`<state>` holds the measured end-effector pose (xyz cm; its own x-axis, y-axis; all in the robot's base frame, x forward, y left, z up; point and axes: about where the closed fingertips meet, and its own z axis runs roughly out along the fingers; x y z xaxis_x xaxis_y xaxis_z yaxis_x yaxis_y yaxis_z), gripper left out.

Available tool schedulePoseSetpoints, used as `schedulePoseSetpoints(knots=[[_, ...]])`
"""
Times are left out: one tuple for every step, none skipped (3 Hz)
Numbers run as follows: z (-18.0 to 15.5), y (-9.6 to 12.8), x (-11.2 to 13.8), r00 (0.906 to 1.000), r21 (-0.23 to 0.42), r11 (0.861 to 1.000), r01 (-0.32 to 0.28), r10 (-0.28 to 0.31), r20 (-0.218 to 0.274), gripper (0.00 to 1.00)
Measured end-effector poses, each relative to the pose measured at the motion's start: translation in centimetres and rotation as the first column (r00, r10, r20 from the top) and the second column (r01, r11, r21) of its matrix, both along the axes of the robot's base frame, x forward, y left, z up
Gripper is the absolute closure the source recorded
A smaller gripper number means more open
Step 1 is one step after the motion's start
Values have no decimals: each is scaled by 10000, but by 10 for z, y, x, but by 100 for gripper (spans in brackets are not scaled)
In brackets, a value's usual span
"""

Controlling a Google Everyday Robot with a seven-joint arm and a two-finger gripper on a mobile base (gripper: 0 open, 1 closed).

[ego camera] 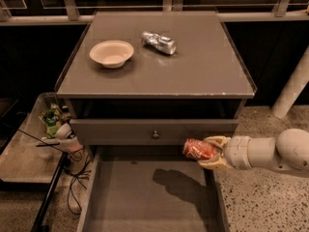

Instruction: Pick coke can from middle drawer and place on counter

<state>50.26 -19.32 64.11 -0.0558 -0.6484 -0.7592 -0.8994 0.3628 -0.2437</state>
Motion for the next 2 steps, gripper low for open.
schedulePoseSetpoints(knots=[[-1,2,0,10000,-9,10000,-32,32,-12,100],[17,4,-2,9993,-340,9994,-51,64,367,100]])
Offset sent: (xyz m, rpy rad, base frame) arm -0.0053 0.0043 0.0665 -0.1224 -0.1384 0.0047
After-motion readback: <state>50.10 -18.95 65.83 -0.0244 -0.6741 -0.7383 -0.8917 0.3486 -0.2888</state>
